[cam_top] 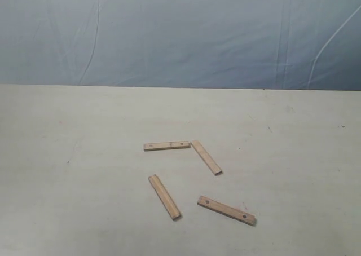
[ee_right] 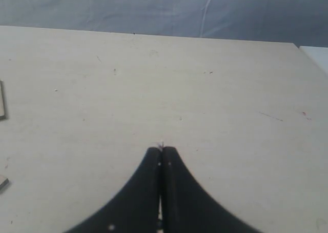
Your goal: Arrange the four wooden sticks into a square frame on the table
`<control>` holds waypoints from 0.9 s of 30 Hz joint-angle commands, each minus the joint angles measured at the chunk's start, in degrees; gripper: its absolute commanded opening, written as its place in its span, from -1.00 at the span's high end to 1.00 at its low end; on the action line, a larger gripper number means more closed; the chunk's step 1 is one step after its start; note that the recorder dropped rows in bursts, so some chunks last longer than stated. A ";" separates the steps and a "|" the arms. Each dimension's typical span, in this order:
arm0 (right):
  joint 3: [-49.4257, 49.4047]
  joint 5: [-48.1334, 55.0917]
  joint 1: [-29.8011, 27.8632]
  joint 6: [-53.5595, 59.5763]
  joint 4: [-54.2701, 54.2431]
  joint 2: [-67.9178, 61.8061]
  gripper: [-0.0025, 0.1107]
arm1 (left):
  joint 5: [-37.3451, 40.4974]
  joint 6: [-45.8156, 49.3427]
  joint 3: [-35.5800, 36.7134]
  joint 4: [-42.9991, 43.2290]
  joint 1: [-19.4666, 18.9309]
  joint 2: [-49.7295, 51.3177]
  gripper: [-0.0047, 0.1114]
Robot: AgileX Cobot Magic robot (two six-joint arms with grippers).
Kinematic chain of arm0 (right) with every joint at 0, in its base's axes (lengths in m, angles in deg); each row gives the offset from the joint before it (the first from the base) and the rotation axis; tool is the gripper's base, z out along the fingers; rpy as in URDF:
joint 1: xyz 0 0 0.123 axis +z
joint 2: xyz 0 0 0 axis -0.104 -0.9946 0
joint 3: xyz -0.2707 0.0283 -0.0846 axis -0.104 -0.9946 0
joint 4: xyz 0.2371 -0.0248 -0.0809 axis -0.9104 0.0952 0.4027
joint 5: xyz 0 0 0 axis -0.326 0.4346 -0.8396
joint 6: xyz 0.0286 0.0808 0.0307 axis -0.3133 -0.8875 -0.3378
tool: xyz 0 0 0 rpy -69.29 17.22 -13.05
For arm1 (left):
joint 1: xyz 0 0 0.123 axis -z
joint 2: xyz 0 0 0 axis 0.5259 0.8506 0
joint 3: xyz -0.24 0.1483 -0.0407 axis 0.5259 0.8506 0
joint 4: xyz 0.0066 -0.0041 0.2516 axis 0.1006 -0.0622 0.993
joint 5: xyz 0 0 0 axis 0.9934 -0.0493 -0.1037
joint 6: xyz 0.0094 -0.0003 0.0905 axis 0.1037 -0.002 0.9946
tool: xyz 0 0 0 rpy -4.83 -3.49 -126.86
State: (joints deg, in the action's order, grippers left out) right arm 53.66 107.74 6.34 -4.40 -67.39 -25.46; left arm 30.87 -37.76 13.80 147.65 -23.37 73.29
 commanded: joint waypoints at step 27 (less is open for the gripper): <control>0.14 -0.59 -0.25 -0.03 -0.16 0.40 0.97 | 20.59 51.25 -17.55 -97.06 25.67 35.45 0.26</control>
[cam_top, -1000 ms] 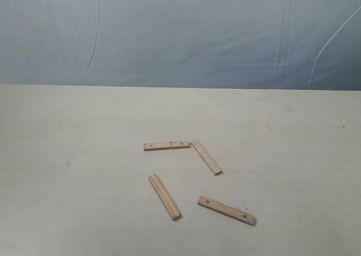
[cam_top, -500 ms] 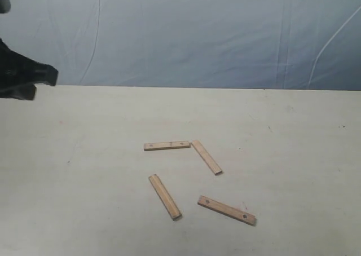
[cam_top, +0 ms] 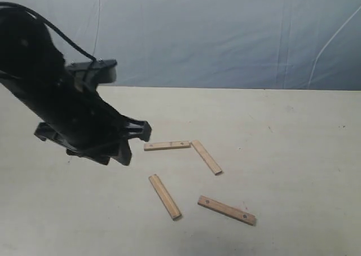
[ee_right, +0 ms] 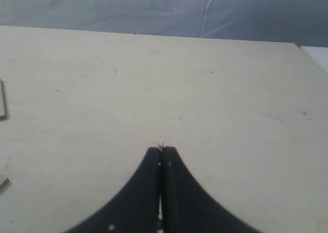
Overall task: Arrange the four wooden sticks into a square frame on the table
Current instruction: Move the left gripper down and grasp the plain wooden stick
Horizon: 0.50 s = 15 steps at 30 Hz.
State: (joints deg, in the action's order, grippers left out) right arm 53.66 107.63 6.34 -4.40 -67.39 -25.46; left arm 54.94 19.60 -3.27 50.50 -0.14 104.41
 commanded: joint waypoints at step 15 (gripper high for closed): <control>0.14 -0.49 -0.25 -0.03 -0.16 0.40 0.97 | -15.49 -18.64 -3.24 -0.76 6.23 19.04 0.26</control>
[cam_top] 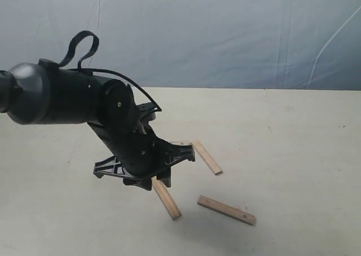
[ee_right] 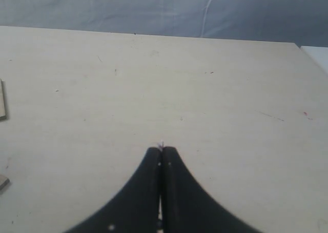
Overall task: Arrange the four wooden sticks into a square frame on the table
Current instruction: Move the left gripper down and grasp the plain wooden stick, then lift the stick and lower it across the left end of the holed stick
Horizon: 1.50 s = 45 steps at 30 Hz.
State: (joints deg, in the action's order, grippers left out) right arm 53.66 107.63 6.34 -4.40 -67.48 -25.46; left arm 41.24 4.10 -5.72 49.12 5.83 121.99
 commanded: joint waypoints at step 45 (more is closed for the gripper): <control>0.14 -0.39 -0.25 -0.03 -0.04 0.40 0.97 | 13.27 -15.72 -17.19 23.13 -0.10 9.06 0.92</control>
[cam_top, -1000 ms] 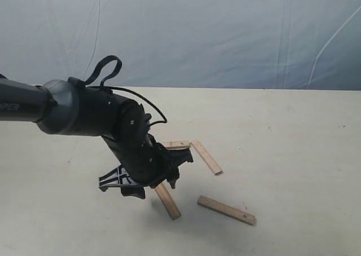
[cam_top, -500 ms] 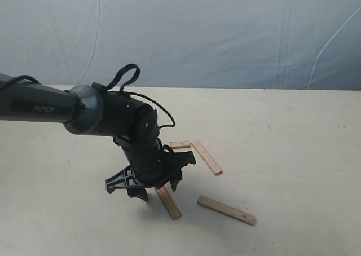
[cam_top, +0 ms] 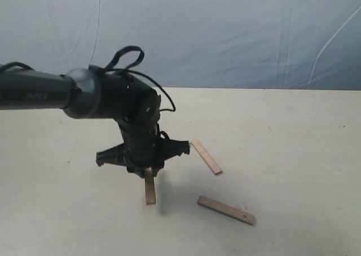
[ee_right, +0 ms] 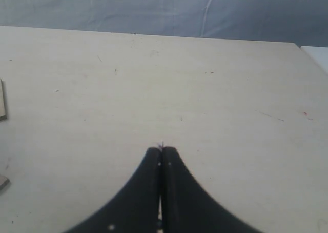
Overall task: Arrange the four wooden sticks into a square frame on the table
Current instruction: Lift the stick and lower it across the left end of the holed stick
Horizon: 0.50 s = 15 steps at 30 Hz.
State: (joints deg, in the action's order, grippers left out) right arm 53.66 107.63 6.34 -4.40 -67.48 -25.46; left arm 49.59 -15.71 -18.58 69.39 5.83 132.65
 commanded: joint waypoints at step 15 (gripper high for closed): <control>0.14 -0.50 -0.25 -0.03 -0.04 0.40 0.97 | -2.36 12.60 -8.20 -3.76 -5.90 5.19 0.92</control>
State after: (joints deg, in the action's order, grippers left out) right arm 53.66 107.63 6.34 -4.40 -67.48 -25.46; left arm 48.06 -3.33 -25.83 66.21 0.28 137.00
